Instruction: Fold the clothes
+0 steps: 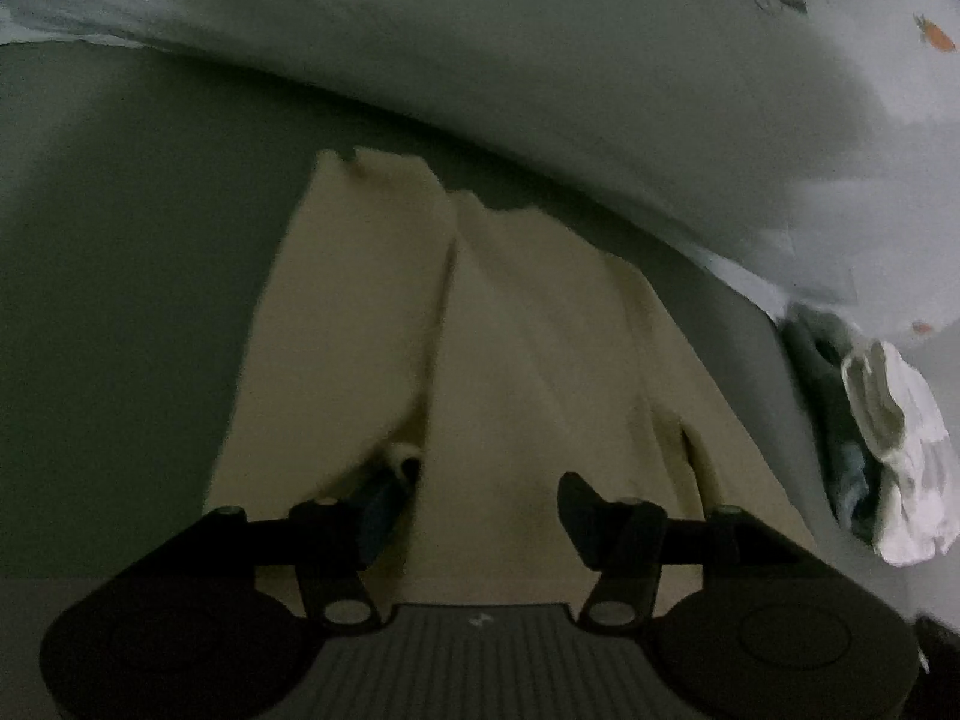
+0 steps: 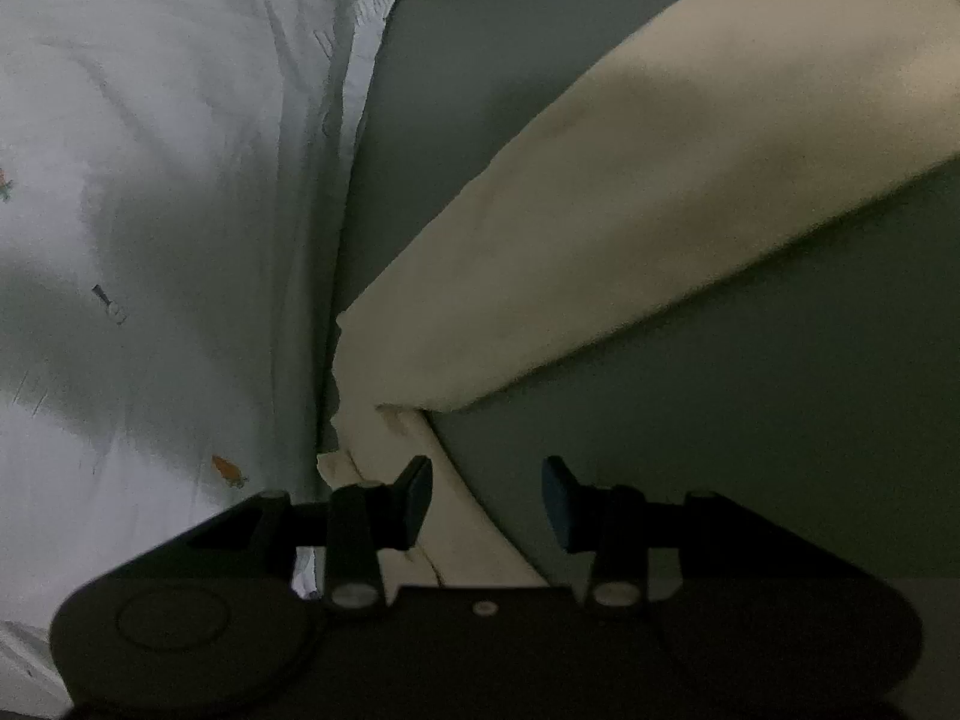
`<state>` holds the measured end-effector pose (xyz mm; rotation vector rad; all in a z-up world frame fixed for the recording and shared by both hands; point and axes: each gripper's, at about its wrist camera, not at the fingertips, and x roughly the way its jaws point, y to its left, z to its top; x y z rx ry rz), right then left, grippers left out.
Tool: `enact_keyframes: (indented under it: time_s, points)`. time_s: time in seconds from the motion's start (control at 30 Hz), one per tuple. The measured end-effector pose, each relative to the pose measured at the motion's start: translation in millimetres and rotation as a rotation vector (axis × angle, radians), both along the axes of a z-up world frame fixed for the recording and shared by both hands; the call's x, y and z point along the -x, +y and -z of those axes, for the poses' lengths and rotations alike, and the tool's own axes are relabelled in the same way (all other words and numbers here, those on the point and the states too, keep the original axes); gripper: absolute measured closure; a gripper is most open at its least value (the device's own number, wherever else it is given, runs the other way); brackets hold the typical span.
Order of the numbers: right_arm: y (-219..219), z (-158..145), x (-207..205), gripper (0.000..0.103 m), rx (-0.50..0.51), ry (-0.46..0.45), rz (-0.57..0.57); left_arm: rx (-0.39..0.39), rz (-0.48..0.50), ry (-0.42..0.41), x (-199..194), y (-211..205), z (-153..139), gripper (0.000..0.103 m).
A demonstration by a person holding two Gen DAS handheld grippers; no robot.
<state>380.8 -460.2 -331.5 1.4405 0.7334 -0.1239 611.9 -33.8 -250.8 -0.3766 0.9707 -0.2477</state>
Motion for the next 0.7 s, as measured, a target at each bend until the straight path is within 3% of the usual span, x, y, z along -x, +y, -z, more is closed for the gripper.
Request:
enact_keyframes:
  time_s: [0.1,0.27,0.3,0.37,0.4,0.43,0.5,0.6,0.7]
  points:
    - [3,1,-11,0.061,-0.004,-0.011,-0.012,0.019,0.039,-0.001,-6,-7,4,0.041]
    - [11,5,-15,0.061,0.015,0.005,-0.067,0.172,0.117,0.043,-12,6,9,0.037]
    - [12,8,-14,0.061,0.014,0.01,-0.068,0.222,0.12,0.065,-14,10,14,0.032]
    - [10,12,-10,0.061,-0.008,0.014,-0.054,0.396,0.046,0.112,-20,26,29,0.026]
    - [9,14,-9,0.061,-0.023,0.01,-0.044,0.476,-0.008,0.148,-23,34,36,0.028]
    - [7,15,-7,0.061,-0.03,0.01,-0.034,0.503,-0.052,0.177,-24,38,38,0.031]
    - [2,11,-4,0.061,-0.018,-0.005,-0.018,0.479,-0.103,0.203,-24,41,35,0.039]
    - [-9,1,3,0.061,0.019,-0.034,0.008,0.323,-0.088,0.153,-15,28,12,0.038]
    - [-21,-16,11,0.061,0.169,-0.02,0.007,0.257,-0.067,0.102,-1,19,-9,0.037]
